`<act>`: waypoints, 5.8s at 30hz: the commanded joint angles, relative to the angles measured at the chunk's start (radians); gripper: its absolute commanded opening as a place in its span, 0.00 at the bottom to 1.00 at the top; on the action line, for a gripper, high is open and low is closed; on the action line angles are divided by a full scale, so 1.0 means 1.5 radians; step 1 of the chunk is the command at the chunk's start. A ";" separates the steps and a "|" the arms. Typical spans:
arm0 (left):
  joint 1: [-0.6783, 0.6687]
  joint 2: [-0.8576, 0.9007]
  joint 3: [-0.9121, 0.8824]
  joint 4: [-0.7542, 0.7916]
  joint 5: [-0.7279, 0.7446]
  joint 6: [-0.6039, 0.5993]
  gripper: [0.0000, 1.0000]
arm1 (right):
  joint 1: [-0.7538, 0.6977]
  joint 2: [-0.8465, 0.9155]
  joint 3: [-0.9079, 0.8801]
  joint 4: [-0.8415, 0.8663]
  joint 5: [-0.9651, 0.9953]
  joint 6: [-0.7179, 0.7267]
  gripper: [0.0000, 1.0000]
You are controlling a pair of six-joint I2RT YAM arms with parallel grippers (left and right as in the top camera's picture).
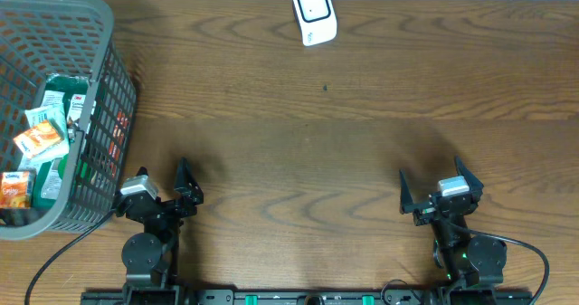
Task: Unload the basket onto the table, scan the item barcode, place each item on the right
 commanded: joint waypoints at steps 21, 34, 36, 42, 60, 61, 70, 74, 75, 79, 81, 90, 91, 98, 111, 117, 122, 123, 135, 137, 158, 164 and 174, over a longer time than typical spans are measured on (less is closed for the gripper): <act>0.001 0.011 -0.006 -0.033 -0.009 0.009 0.85 | 0.000 0.040 0.000 -0.005 0.021 0.012 0.99; 0.001 0.011 -0.006 -0.033 -0.009 0.009 0.85 | 0.000 0.040 -0.001 -0.005 0.021 0.012 0.99; 0.001 0.011 -0.006 -0.033 -0.009 0.009 0.85 | 0.000 0.040 -0.001 -0.005 0.021 0.012 0.99; 0.001 0.011 -0.006 -0.033 -0.009 0.009 0.85 | 0.000 0.040 0.000 -0.005 0.021 0.012 0.99; 0.001 0.011 -0.006 -0.033 -0.009 0.009 0.85 | 0.000 0.040 0.000 -0.005 0.021 0.012 0.99; 0.001 0.011 -0.006 -0.033 -0.009 0.009 0.85 | 0.000 0.040 0.000 -0.005 0.021 0.012 0.99; 0.001 0.011 -0.006 -0.033 -0.009 0.009 0.85 | 0.000 0.040 0.000 -0.005 0.021 0.012 0.99; 0.001 0.011 -0.006 -0.033 -0.009 0.009 0.85 | 0.000 0.040 -0.001 -0.005 0.021 0.012 0.99; 0.001 0.011 -0.006 -0.033 -0.009 0.009 0.85 | 0.000 0.040 0.000 -0.005 0.021 0.012 0.99; 0.001 0.011 -0.006 -0.033 -0.009 0.009 0.85 | 0.000 0.040 0.000 -0.005 0.021 0.012 0.99; 0.001 0.011 -0.006 -0.033 -0.009 0.009 0.85 | 0.000 0.040 -0.001 -0.005 0.021 0.012 0.99; 0.001 0.011 -0.006 -0.033 -0.009 0.009 0.85 | 0.000 0.040 0.000 -0.005 0.021 0.012 0.99; 0.001 0.011 -0.006 -0.033 -0.009 0.009 0.85 | 0.000 0.040 0.000 -0.005 0.021 0.012 0.99; 0.001 0.011 -0.006 -0.033 -0.003 0.009 0.85 | 0.000 0.040 0.000 -0.005 0.021 0.012 0.99; 0.002 0.026 0.130 -0.176 0.226 -0.004 0.85 | 0.000 0.040 0.000 -0.005 0.021 0.012 0.99; 0.001 0.159 0.385 -0.370 0.253 -0.004 0.85 | 0.000 0.040 -0.001 -0.005 0.021 0.012 0.99; 0.001 0.389 0.695 -0.590 0.260 0.039 0.86 | 0.000 0.040 0.000 -0.005 0.021 0.012 0.99; 0.001 0.433 0.754 -0.630 0.260 0.055 0.86 | 0.000 0.040 0.000 -0.005 0.021 0.012 0.99; 0.002 0.902 1.307 -0.926 0.167 0.135 0.99 | 0.000 0.040 -0.001 -0.005 0.021 0.012 0.99; 0.002 0.932 1.310 -0.890 0.075 0.146 0.98 | 0.000 0.040 -0.001 -0.005 0.021 0.012 0.99; 0.447 1.030 1.246 -0.823 0.034 -0.040 0.98 | 0.000 0.040 -0.001 -0.005 0.021 0.012 0.99; 0.447 1.099 1.215 -0.864 0.037 -0.039 0.98 | 0.000 0.040 -0.001 -0.005 0.021 0.012 0.99; 0.447 1.204 1.204 -0.910 0.053 -0.039 0.98 | 0.000 0.040 0.000 -0.005 0.021 0.012 0.99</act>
